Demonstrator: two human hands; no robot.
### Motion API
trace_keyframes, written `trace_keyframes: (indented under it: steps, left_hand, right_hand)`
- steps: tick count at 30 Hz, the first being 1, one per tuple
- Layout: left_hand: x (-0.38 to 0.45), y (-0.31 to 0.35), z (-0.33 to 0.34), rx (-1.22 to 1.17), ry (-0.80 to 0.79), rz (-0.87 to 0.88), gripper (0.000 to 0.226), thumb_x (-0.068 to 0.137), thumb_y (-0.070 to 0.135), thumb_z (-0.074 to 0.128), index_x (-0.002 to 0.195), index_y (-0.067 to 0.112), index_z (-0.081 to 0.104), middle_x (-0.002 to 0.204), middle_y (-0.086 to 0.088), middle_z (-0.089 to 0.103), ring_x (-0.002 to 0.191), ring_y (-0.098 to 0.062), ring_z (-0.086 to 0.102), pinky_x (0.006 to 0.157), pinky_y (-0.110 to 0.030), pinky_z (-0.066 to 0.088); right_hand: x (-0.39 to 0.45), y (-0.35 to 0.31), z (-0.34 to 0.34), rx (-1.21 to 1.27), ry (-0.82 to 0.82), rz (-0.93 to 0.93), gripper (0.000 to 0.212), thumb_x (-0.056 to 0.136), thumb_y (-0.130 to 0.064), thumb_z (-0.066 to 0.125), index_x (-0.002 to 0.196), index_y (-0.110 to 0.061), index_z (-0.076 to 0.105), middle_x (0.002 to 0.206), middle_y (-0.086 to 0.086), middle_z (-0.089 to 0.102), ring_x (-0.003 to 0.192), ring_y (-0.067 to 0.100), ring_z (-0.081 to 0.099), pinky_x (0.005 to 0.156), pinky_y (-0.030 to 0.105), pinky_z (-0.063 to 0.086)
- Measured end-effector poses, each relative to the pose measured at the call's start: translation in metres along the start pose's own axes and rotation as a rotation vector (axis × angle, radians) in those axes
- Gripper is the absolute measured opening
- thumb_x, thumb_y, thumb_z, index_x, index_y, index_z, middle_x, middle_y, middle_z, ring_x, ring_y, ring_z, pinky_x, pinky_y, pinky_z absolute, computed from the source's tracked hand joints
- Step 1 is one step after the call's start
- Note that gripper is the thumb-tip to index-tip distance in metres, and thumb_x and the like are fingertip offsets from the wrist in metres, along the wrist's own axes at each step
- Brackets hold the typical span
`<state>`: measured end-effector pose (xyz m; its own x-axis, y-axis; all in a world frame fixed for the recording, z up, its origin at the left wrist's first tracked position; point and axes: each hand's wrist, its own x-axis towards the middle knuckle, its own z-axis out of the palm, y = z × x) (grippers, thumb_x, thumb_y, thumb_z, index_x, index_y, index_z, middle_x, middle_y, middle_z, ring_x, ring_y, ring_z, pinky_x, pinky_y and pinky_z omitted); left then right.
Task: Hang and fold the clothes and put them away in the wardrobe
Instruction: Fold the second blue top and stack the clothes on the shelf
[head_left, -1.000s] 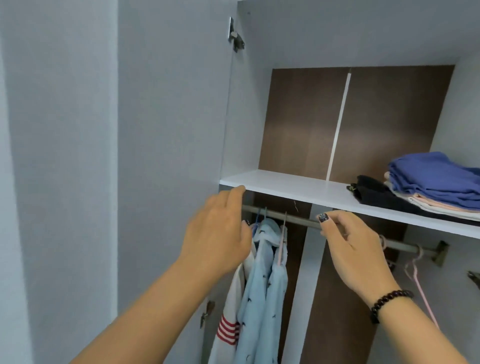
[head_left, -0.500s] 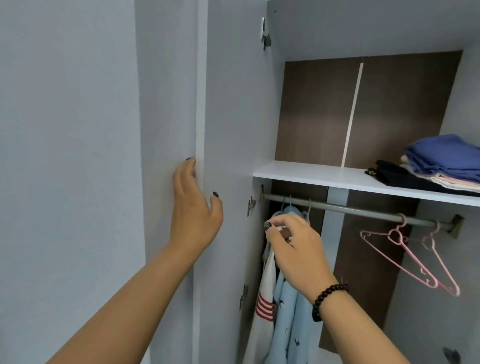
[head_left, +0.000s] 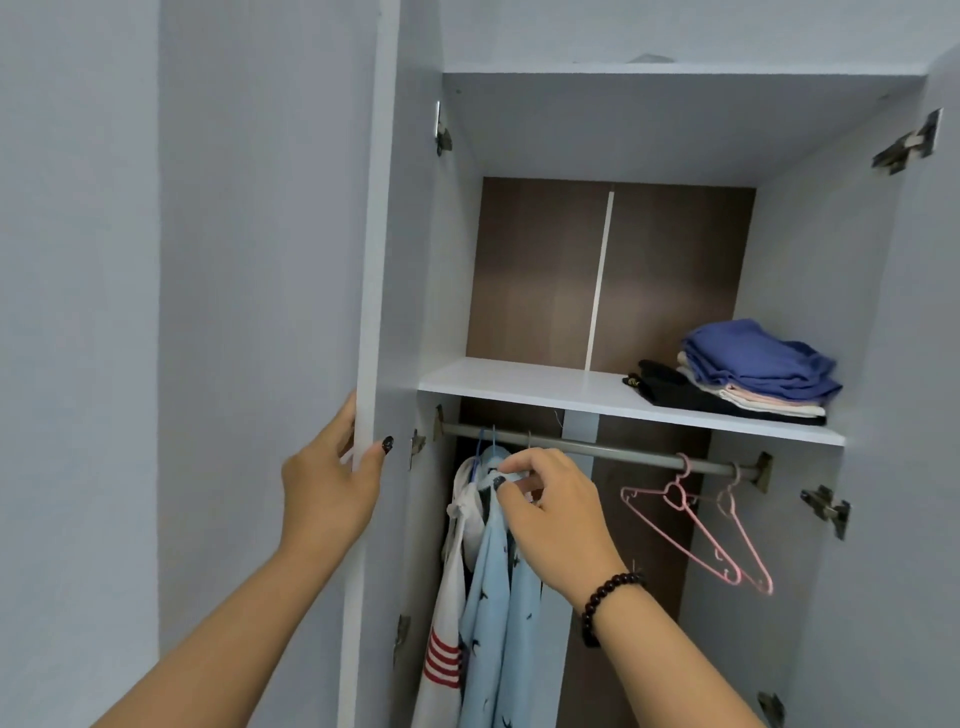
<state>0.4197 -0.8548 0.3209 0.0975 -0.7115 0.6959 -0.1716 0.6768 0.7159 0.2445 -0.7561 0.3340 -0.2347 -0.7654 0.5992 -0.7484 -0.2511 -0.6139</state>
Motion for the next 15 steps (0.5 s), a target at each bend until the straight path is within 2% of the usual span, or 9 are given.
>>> trace_keyframes:
  steps: [4,7,9,12,15]
  left_hand:
    - [-0.016,0.0,0.035,-0.106,0.015,-0.023,0.06,0.086,0.016,0.07,0.139,0.033,0.048,0.109,0.039,0.051,0.095,0.032,0.047,0.092,0.001,0.034]
    - [-0.025,-0.002,0.062,-0.045,-0.052,0.022,0.071,0.084,0.02,0.072,0.141,0.044,0.036,0.123,0.033,0.045,0.111,0.013,0.047,0.098,-0.009,0.034]
    - [-0.031,-0.001,0.08,0.024,-0.116,0.071,0.08,0.084,0.02,0.072,0.14,0.053,0.024,0.133,0.028,0.039,0.116,0.006,0.043,0.101,-0.014,0.031]
    - [-0.038,-0.001,0.109,0.038,-0.202,0.144,0.083,0.086,0.016,0.07,0.14,0.052,0.018,0.147,0.025,0.031,0.126,0.003,0.041,0.1,-0.003,0.026]
    - [-0.039,-0.001,0.14,0.065,-0.287,0.234,0.081,0.086,0.013,0.069,0.143,0.045,0.02,0.152,0.024,0.025,0.137,-0.001,0.034,0.104,-0.002,0.021]
  right_hand:
    - [0.012,0.021,-0.023,0.028,0.023,0.057,0.014,0.091,-0.016,0.055,0.095,-0.028,0.061,0.105,-0.011,0.056,0.094,-0.002,0.052,0.068,0.002,0.038]
    - [0.021,0.038,-0.04,0.044,0.033,0.082,0.012,0.093,-0.018,0.055,0.098,-0.025,0.062,0.104,-0.01,0.06,0.091,-0.005,0.051,0.067,-0.001,0.038]
    - [0.028,0.045,-0.051,0.121,0.038,0.093,0.014,0.093,-0.02,0.055,0.105,-0.024,0.063,0.106,-0.01,0.061,0.094,-0.005,0.053,0.073,0.0,0.041]
    - [0.043,0.049,-0.066,0.283,0.016,0.09,0.027,0.093,-0.024,0.057,0.12,-0.023,0.057,0.114,-0.01,0.06,0.101,-0.003,0.056,0.091,0.018,0.048]
    - [0.064,0.052,-0.079,0.338,-0.025,0.049,0.039,0.093,-0.027,0.057,0.131,-0.026,0.05,0.123,-0.009,0.057,0.107,0.003,0.056,0.091,0.019,0.046]
